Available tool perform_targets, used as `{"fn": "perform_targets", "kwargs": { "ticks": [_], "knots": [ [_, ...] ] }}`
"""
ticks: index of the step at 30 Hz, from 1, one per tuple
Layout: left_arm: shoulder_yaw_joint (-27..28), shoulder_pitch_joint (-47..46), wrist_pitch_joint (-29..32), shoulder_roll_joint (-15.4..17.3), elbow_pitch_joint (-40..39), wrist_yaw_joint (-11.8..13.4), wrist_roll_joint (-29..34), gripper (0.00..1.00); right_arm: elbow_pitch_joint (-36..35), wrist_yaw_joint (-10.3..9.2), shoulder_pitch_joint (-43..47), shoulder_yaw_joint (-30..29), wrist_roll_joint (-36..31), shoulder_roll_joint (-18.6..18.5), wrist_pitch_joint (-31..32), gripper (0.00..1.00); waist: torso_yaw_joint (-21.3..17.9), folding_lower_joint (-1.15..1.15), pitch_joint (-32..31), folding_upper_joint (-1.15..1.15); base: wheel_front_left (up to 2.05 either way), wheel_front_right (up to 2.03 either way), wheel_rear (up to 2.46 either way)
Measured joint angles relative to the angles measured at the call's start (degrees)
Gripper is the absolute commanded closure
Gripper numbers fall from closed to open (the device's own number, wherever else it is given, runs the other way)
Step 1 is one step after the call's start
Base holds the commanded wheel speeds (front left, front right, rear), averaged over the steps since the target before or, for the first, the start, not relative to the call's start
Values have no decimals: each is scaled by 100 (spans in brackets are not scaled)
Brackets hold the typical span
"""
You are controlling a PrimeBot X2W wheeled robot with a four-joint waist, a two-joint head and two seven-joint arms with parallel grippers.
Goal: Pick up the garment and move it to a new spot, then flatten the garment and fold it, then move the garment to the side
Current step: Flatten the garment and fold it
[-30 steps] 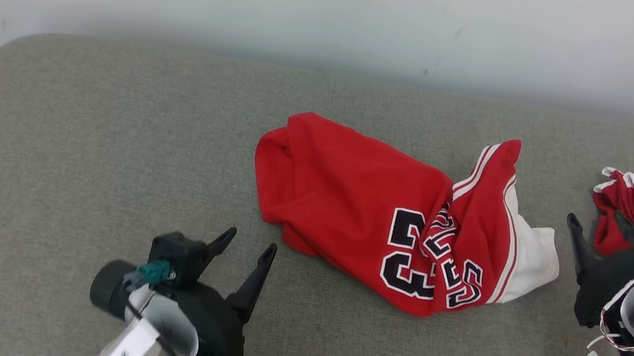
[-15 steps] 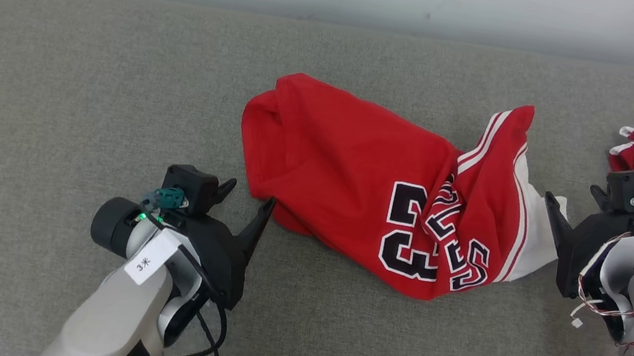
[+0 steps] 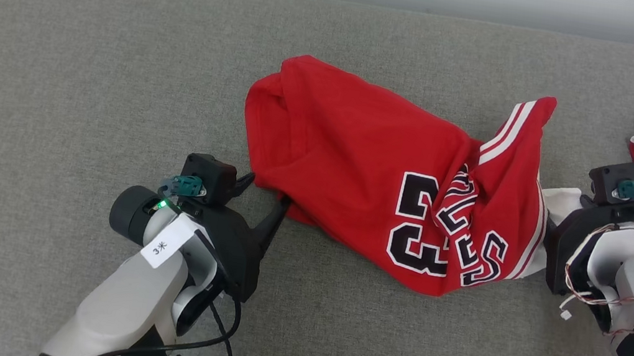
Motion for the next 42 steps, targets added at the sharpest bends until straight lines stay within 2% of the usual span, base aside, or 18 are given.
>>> {"fn": "perform_targets", "kwargs": {
  "ticks": [1, 2, 3, 14, 21, 24, 30, 37, 42],
  "knots": [
    [-54, -30, -29, 0, 31, 0, -29, 35, 26, 0, -51, 5, -1, 2, 32, 31, -1, 0, 16, 0, 0, 0, 0],
    [-87, -64, -29, 0, 56, 0, -41, 60, 34, 0, -88, 11, -2, 9, 45, 54, -4, 0, 30, 0, 0, 0, 0],
    [-107, -82, -32, -1, 82, 0, -58, 100, 46, 5, -107, 21, -3, 21, 46, 99, -7, 0, 43, 0, 0, 0, 0],
    [-286, -260, -342, -7, 432, -1, -236, 100, 218, 15, -171, 7, 1, 45, -153, 100, -12, 1, 22, 1, 0, 0, 0],
    [87, -231, -867, 43, 560, -1, -383, 100, 141, 58, -54, -305, 222, -66, -849, 100, 3, 0, -184, 0, 0, 0, 0],
    [207, -43, -1107, 231, 558, 18, -405, 100, 118, 67, 137, -477, 442, -70, -1111, 100, 11, 0, -310, 0, 0, 0, 0],
    [352, 468, -1290, 569, 483, 267, -413, 100, -18, 158, 643, -719, 831, 73, -1502, 100, 25, -1, -624, 0, 0, 0, 0],
    [276, 1311, -1338, 425, 188, 310, -444, 100, -64, 191, 1484, -775, 1114, 148, -1607, 100, 56, -1, -1027, 0, 0, 0, 0],
    [268, 1590, -1339, 433, 93, 309, -542, 100, -261, 209, 1549, -657, 1123, 266, -1571, 100, 54, -2, -1217, -1, 0, 0, 0]
  ]
}}
